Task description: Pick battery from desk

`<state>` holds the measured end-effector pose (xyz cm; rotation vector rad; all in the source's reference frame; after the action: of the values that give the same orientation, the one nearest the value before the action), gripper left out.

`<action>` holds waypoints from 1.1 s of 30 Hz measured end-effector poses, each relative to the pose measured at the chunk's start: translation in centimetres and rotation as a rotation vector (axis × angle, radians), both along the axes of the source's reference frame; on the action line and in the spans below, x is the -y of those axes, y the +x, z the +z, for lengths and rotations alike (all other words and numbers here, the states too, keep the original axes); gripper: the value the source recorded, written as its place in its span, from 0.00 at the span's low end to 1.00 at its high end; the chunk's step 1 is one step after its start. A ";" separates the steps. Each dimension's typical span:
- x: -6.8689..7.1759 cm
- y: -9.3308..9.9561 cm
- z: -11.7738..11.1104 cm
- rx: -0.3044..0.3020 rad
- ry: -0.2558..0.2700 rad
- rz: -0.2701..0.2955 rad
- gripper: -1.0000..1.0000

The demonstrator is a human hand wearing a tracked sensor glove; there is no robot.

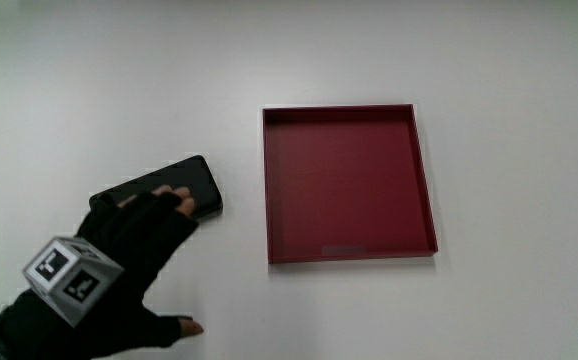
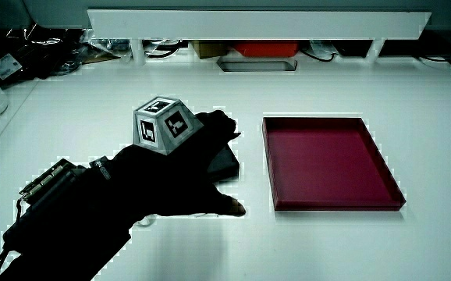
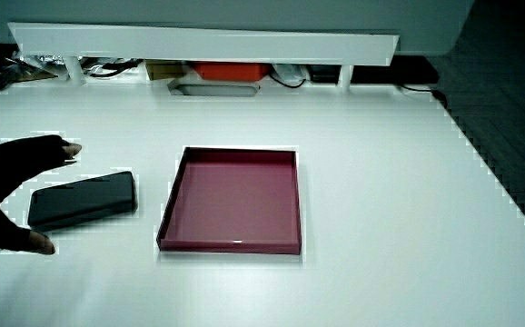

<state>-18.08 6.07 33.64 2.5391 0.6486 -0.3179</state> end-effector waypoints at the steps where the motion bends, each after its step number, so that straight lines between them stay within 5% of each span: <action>1: 0.3 -0.3 0.3 -0.008 0.019 0.007 0.50; 3: 1.1 -0.8 0.5 -0.007 0.007 -0.040 0.50; 4: 1.2 -1.6 1.8 -0.100 -0.057 -0.094 0.50; 6: 2.3 -1.6 1.3 -0.051 -0.033 -0.114 0.50; 7: 2.6 -2.5 3.2 -0.125 -0.120 -0.152 0.50; 8: 3.1 -2.5 3.1 -0.109 -0.062 -0.159 0.50; 9: 3.5 -3.0 4.3 -0.158 -0.127 -0.189 0.50; 11: 4.6 -2.6 3.2 -0.063 -0.076 -0.172 0.50; 12: 4.8 -3.2 4.7 -0.104 -0.154 -0.228 0.50; 14: 5.7 -3.1 4.7 -0.045 -0.108 -0.204 0.50; 15: 5.9 -4.6 7.1 -0.030 -0.104 -0.173 0.50; 16: 6.3 -3.3 5.1 -0.018 -0.132 -0.228 0.50; 17: 6.6 -4.7 7.7 -0.027 -0.128 -0.191 0.50; 22: 7.8 -4.2 7.6 -0.010 -0.172 -0.260 0.50; 33: 9.0 -4.8 12.9 0.072 -0.311 -0.323 0.50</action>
<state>-22.85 -2.90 46.54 2.3340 0.1431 -0.4017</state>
